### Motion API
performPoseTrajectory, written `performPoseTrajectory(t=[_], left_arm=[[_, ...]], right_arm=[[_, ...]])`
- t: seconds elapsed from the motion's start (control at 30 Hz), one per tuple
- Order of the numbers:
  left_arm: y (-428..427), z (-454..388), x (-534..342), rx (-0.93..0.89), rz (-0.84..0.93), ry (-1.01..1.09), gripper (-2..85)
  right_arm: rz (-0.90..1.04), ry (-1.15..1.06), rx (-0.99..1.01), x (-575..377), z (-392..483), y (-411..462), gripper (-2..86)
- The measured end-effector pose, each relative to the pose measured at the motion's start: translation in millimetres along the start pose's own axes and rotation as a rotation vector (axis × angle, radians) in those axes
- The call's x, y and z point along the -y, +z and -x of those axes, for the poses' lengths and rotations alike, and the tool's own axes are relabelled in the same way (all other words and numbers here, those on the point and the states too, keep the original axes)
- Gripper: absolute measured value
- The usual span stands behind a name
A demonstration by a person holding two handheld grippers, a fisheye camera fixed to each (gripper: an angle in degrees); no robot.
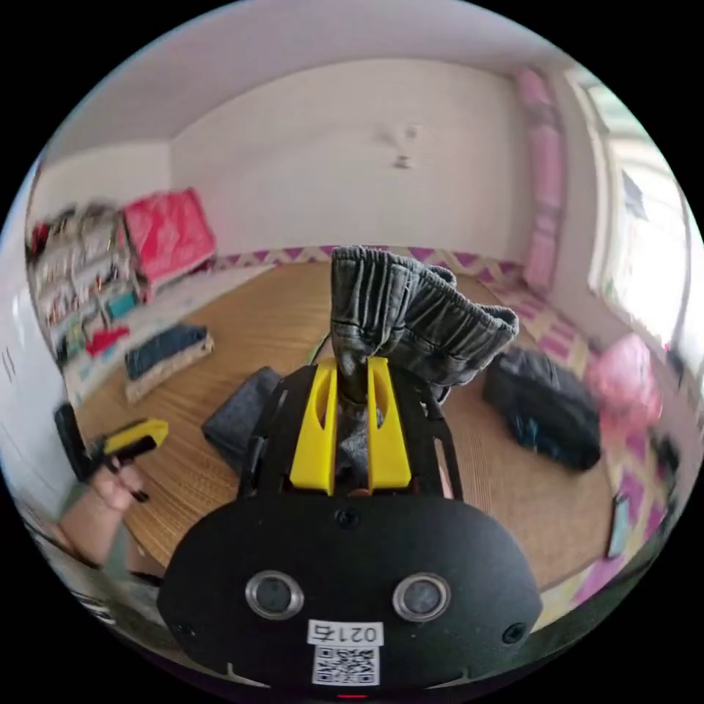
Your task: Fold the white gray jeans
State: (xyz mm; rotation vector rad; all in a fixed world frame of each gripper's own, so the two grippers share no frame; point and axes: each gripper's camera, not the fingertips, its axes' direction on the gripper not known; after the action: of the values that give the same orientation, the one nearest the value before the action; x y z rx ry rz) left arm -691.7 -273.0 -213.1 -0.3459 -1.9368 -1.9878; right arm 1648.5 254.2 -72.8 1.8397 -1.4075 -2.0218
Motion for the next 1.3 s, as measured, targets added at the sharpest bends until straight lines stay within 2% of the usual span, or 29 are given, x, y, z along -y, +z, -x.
performPoseTrajectory(t=[0.07,0.17,0.27,0.37,0.43,0.53,0.6,0.67,0.8,0.87,0.9,0.97,1.03,1.1,1.2,1.3], left_arm=[[-4,24,-30,0.026,0.014,-0.038,-0.4],[6,47,-61,0.055,0.055,-0.072,-0.6],[23,65,-83,0.058,0.098,-0.086,-0.3],[41,79,-95,0.05,0.1,-0.093,0.7],[55,88,-97,0.033,0.084,-0.111,1.2],[87,99,-89,-0.021,0.062,-0.131,1.7],[110,99,-81,-0.045,0.054,-0.123,1.8],[150,93,-70,-0.083,0.064,-0.095,1.3],[246,89,-65,-0.109,0.22,-0.103,-0.4],[322,111,-92,0.089,0.456,-0.132,-0.8],[328,117,-100,0.073,0.426,-0.126,-0.8],[339,147,-116,-0.061,0.4,-0.269,-0.9],[349,148,-122,-0.085,0.397,-0.28,-0.9],[350,150,-128,-0.113,0.351,-0.302,-0.7],[329,160,-125,-0.141,0.171,-0.342,0.0],[341,180,-113,-0.072,0.217,-0.355,6.2]], right_arm=[[0.035,-0.297,-0.073,19,141,47,6.5],[0.15,-0.628,-0.175,-12,287,135,6.4],[0.359,-0.856,-0.238,-79,367,237,6.6],[0.249,-0.901,-0.337,-105,389,243,7.1],[0.274,-0.883,-0.279,-106,389,246,7.6],[0.328,-0.872,-0.18,-106,377,254,8.2],[0.345,-0.813,-0.002,-95,354,235,8.1],[0.31,-0.625,0.168,-73,290,199,7.4],[0.242,-0.39,0.043,-78,177,178,6.8],[0.305,-0.341,-0.011,-109,126,201,5.6],[0.337,-0.341,-0.032,-122,117,213,5.3],[0.486,-0.368,-0.013,-184,83,273,4.7],[0.41,-0.308,0.045,-211,55,277,4.0],[0.45,-0.3,0.058,-217,39,286,2.6],[0.335,-0.233,0.053,-221,0,278,1.0],[0.239,-0.065,0.112,-219,-77,288,4.7]])
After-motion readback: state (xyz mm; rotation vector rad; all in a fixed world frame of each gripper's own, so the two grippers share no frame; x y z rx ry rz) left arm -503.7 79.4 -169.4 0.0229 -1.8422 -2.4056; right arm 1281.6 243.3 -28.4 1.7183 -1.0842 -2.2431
